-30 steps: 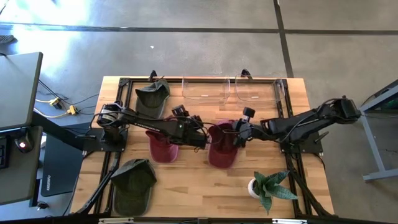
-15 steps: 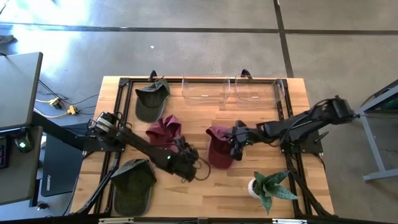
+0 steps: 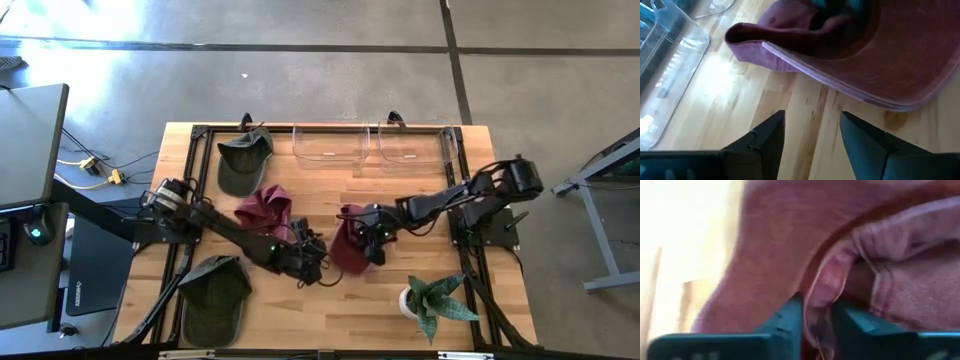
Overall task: Pick & Place hat
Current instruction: Put the right red cap into the left transparent bin
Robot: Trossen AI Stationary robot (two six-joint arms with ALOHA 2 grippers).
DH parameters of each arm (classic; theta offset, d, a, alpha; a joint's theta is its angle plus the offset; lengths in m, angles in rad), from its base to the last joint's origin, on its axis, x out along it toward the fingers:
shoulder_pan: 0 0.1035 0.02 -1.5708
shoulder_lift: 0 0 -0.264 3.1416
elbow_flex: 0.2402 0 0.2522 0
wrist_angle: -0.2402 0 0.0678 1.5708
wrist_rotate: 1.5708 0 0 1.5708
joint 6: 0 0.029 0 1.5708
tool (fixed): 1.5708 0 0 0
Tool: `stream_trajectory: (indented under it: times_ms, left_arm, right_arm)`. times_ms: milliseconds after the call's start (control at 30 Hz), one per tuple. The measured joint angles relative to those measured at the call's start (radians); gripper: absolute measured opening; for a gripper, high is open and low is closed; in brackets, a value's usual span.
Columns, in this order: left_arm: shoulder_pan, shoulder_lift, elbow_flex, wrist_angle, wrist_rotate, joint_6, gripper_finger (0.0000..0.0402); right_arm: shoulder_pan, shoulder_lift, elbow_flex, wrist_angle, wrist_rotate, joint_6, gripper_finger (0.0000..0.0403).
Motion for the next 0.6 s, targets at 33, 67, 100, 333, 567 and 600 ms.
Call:
stream_trajectory:
  times_ms: [33, 67, 100, 333, 567, 600]
  left_arm:
    - [0.001, 0.0, 0.0, 0.002, 0.004, 0.0, 0.0183]
    - [0.001, 0.0, 0.0, 0.003, 0.005, 0.0, 0.0183]
    - [0.001, 0.0, 0.0, 0.005, 0.004, 0.001, 0.0183]
    - [-0.001, 0.0, 0.0, 0.017, 0.011, 0.001, 0.0183]
    - [0.0, 0.0, 0.0, 0.018, 0.011, 0.001, 0.0183]
    - [0.0, 0.0, 0.0, 0.02, 0.011, 0.001, 0.0183]
  right_arm:
    - [0.0, -0.007, 0.004, -0.003, -0.026, -0.001, 0.0132]
    - [0.0, -0.018, 0.009, -0.016, -0.056, 0.001, 0.0152]
    - [0.0, -0.033, 0.017, -0.042, -0.089, 0.005, 0.0169]
    - [0.042, -0.185, 0.033, -0.181, 0.074, -0.041, 0.0205]
    - [0.05, -0.242, 0.014, -0.152, 0.229, -0.052, 0.0181]
    - [0.043, -0.239, 0.014, -0.175, 0.272, -0.032, 0.0173]
